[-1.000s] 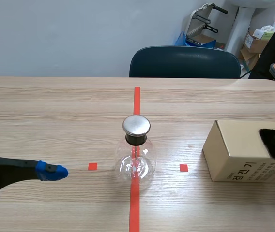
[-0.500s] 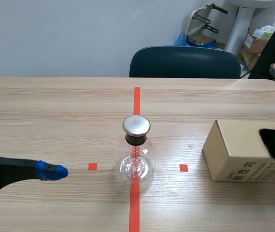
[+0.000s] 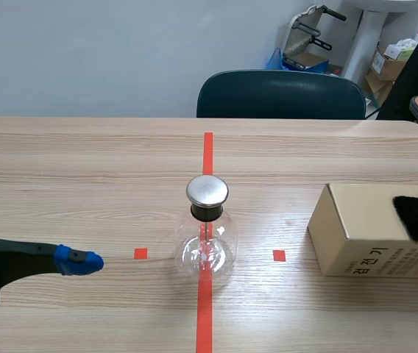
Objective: Do the electroscope experiment
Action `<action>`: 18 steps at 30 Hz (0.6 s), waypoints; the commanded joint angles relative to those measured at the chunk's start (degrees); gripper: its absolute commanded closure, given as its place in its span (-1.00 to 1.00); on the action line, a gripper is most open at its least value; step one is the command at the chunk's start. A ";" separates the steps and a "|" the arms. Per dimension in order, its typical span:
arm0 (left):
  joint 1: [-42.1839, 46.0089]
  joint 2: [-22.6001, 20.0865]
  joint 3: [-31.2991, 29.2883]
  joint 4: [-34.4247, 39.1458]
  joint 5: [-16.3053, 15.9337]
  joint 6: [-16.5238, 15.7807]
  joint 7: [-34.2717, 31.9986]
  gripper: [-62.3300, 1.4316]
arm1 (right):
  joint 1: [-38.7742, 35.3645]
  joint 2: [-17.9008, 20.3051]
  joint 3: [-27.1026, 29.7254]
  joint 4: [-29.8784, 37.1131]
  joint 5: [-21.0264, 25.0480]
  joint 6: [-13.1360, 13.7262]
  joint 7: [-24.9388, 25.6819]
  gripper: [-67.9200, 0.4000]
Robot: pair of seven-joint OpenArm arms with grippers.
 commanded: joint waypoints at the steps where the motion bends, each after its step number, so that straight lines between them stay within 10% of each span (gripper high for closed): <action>1: 0.44 0.13 0.26 0.50 -0.50 -0.04 -0.98 -0.46 | -0.11 1.25 -0.90 0.20 -0.11 -2.84 4.15 0.96; 10: 0.44 0.13 0.26 0.50 -0.50 0.15 -0.96 -0.46 | 0.59 1.51 -3.08 0.13 0.28 -2.84 -6.32 0.96; 18: 0.44 0.13 0.26 0.50 -0.48 0.15 -0.92 -0.46 | 1.38 1.77 -4.96 0.13 0.20 -2.84 1.03 0.96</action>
